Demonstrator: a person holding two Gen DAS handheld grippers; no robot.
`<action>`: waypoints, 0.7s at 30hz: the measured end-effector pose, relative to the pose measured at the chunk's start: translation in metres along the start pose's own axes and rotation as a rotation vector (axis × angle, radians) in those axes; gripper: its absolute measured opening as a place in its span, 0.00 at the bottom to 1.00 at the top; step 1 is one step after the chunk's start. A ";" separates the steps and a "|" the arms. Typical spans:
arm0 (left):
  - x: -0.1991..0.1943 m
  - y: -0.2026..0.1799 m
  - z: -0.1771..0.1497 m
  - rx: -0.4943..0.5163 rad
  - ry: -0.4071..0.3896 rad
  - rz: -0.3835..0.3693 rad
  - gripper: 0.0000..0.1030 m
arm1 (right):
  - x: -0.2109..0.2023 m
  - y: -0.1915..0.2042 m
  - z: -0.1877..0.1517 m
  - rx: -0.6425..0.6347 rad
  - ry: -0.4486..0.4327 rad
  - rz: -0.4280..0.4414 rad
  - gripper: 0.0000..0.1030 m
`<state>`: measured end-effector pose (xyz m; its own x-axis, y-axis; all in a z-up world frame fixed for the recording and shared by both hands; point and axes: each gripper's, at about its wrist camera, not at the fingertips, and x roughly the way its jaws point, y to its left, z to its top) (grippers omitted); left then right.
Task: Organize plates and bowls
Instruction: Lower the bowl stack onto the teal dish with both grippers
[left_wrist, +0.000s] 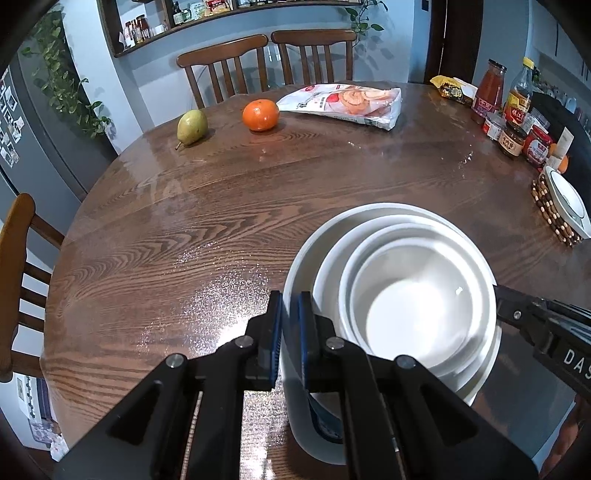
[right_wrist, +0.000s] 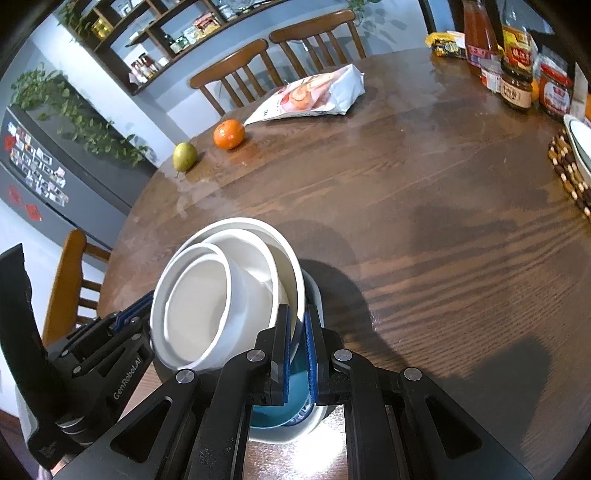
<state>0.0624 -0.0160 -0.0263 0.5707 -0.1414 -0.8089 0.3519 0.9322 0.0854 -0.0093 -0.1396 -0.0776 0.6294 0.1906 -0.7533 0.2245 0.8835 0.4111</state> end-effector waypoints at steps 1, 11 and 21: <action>0.000 0.001 0.000 -0.003 0.000 -0.002 0.04 | 0.000 0.001 0.001 -0.005 0.000 -0.004 0.11; 0.004 0.003 0.004 -0.012 -0.001 -0.007 0.04 | 0.002 0.005 0.005 -0.037 0.002 -0.036 0.11; 0.004 0.004 0.005 -0.012 -0.005 -0.002 0.08 | 0.001 0.007 0.004 -0.054 0.002 -0.060 0.11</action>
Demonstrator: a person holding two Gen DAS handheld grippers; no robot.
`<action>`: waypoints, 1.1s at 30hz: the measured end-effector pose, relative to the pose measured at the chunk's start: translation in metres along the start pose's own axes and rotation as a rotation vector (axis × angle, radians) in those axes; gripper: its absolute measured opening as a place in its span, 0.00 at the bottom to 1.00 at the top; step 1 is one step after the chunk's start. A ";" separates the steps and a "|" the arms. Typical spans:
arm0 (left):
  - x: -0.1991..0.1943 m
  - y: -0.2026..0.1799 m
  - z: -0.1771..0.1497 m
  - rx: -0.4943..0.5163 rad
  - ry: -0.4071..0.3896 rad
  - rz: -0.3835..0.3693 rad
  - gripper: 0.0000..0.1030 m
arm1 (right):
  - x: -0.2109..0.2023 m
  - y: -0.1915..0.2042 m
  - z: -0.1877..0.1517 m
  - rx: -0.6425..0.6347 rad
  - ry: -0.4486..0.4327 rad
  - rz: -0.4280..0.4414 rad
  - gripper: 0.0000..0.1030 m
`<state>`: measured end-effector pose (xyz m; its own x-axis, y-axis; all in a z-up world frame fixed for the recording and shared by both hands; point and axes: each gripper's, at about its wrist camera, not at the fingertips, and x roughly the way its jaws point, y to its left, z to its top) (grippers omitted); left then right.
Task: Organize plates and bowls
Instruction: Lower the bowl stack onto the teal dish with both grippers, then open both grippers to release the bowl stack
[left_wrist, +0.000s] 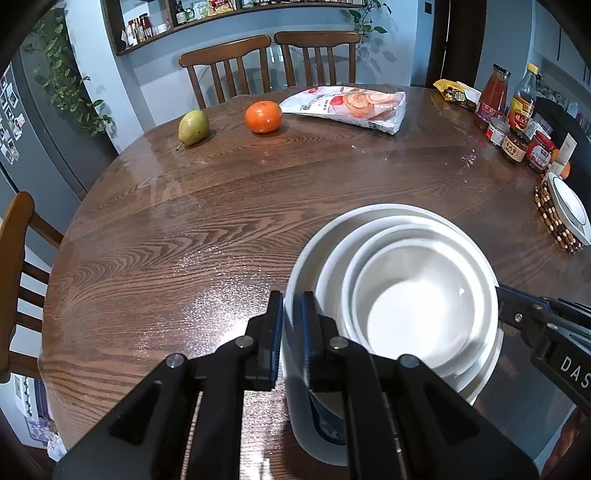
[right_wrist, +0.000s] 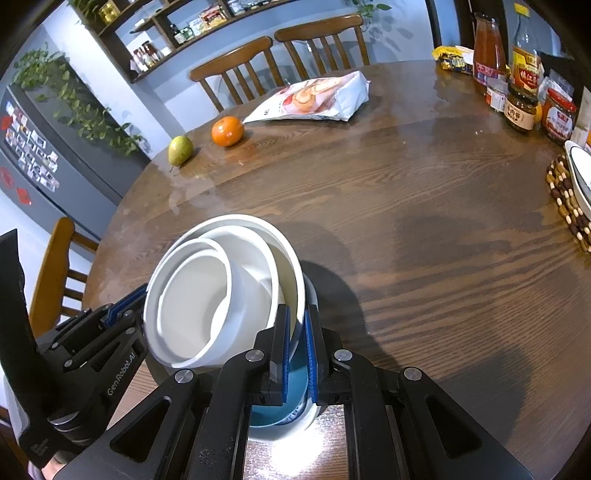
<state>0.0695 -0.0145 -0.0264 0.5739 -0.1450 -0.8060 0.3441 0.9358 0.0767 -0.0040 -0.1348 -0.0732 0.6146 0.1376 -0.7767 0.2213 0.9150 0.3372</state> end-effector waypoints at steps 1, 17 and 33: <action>0.000 0.001 0.001 -0.001 0.001 -0.003 0.08 | 0.000 0.000 0.000 -0.001 0.000 -0.005 0.11; 0.003 0.012 0.002 -0.036 0.012 0.009 0.43 | -0.003 -0.001 0.002 0.000 -0.006 -0.032 0.11; -0.004 0.024 0.003 -0.059 -0.011 -0.004 0.66 | -0.015 -0.007 0.007 0.011 -0.034 -0.049 0.11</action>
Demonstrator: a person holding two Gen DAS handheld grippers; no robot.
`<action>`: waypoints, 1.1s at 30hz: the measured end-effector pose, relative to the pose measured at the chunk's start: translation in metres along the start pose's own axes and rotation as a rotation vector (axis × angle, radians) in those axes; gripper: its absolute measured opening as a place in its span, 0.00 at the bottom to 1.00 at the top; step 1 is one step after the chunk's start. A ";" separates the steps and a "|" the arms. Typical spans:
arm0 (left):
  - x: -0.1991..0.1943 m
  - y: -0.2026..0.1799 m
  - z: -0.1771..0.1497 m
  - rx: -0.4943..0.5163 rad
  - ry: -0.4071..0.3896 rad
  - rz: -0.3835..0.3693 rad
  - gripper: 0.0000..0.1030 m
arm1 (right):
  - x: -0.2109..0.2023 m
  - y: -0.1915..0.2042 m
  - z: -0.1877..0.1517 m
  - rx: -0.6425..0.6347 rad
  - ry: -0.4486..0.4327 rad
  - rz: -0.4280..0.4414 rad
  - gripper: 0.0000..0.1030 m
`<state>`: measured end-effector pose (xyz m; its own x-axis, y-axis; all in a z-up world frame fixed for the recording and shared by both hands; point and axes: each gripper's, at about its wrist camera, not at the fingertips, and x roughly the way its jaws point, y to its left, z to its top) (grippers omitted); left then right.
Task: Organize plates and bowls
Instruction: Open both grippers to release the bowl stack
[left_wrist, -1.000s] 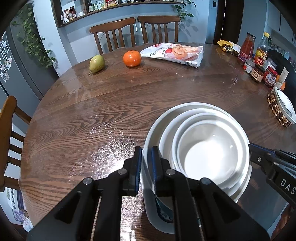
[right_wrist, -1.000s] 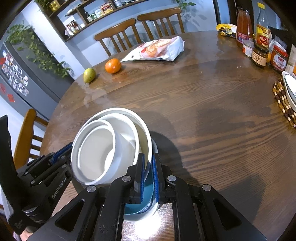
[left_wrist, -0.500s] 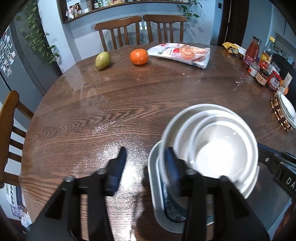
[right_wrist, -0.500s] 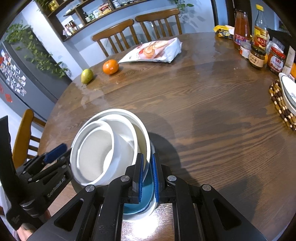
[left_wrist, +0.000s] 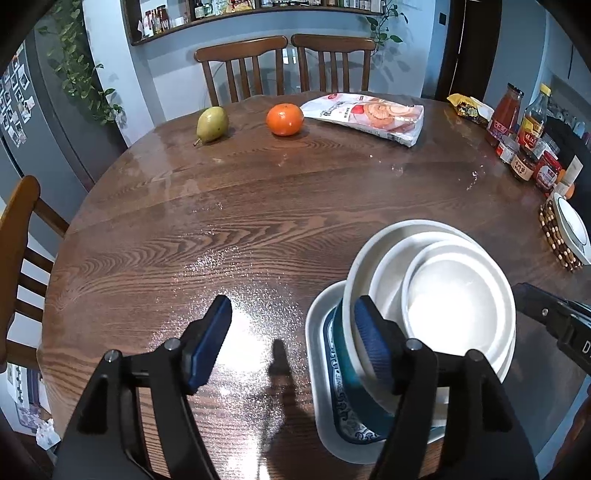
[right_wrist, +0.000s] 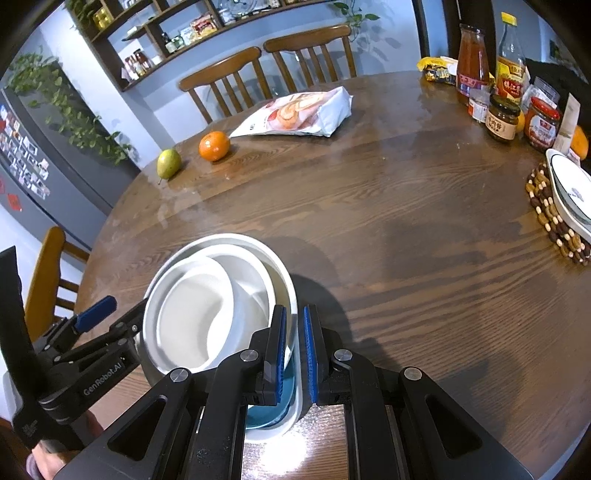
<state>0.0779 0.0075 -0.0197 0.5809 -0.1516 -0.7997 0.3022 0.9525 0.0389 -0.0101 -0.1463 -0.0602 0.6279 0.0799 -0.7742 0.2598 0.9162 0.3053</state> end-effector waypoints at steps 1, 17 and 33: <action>0.000 0.000 0.000 -0.001 -0.001 -0.001 0.68 | 0.000 0.000 0.000 0.002 0.000 0.001 0.11; -0.027 0.008 -0.002 0.000 -0.045 -0.030 0.92 | -0.025 0.007 -0.003 -0.069 -0.036 0.006 0.42; -0.048 0.000 -0.016 0.047 -0.028 -0.066 0.99 | -0.049 0.024 -0.031 -0.270 0.003 0.080 0.80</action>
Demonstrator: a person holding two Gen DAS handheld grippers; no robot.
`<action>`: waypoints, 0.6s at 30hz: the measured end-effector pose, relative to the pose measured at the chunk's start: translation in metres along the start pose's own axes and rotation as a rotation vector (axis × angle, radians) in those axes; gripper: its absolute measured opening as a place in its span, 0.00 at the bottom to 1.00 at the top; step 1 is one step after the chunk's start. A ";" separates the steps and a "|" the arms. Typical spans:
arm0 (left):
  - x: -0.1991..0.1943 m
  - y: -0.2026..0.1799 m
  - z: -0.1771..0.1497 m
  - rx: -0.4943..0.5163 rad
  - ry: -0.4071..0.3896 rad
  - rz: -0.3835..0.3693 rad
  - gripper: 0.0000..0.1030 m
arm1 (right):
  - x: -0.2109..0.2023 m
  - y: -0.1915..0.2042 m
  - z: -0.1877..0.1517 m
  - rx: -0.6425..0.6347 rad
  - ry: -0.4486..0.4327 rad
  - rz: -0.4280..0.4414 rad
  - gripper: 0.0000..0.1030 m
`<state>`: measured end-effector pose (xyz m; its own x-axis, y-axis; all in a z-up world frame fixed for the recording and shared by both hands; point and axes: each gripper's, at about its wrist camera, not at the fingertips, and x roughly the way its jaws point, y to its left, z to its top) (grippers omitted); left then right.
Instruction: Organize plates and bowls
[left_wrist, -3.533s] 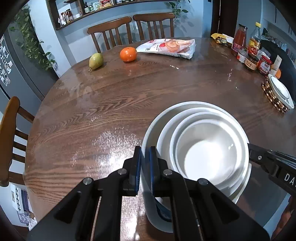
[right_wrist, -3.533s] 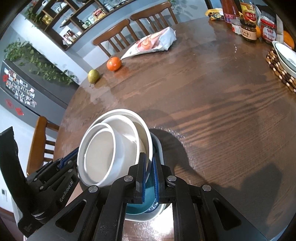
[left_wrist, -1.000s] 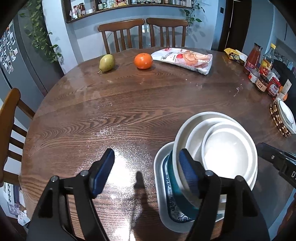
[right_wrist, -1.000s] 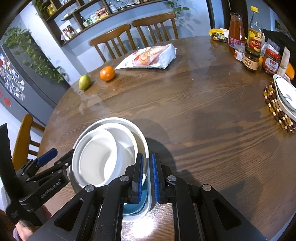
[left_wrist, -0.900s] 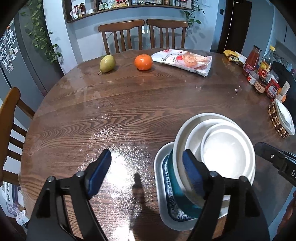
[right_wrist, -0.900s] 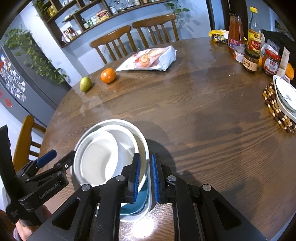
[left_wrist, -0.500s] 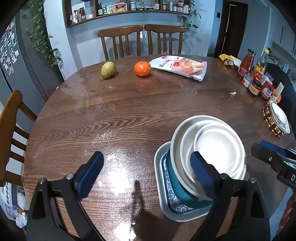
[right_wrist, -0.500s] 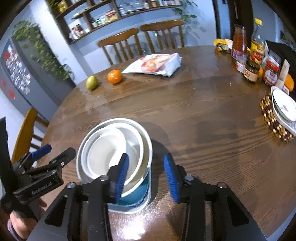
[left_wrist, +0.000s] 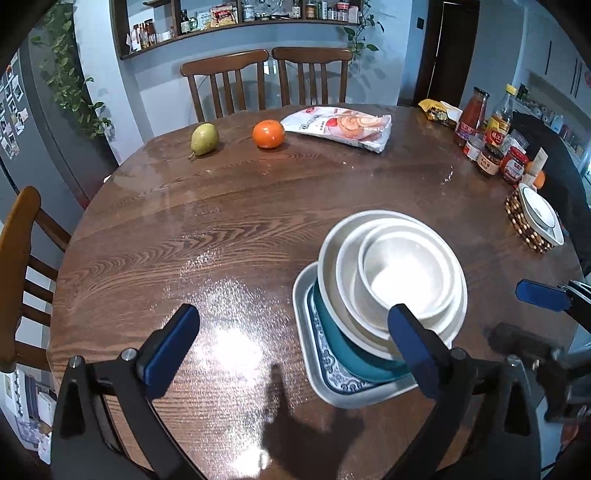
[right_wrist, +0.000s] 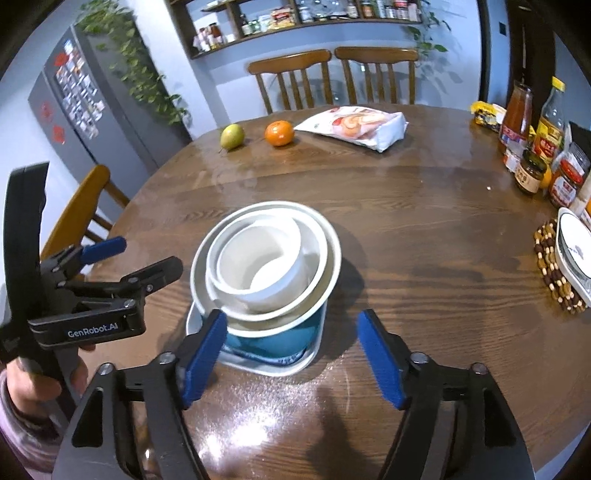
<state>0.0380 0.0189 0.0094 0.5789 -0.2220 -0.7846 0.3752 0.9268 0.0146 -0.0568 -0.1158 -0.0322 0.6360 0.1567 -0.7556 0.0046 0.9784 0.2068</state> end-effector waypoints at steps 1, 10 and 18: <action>0.000 0.000 -0.001 0.000 0.005 -0.001 0.99 | 0.000 0.002 -0.002 -0.013 -0.001 -0.002 0.86; -0.009 -0.008 -0.008 0.028 0.007 -0.038 0.99 | 0.001 0.018 -0.016 -0.105 0.007 -0.018 0.91; -0.012 -0.010 -0.014 0.011 0.010 0.017 0.99 | 0.001 0.023 -0.026 -0.135 0.012 -0.026 0.91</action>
<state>0.0172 0.0168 0.0102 0.5781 -0.2030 -0.7903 0.3731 0.9271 0.0348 -0.0760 -0.0892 -0.0446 0.6281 0.1319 -0.7669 -0.0837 0.9913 0.1020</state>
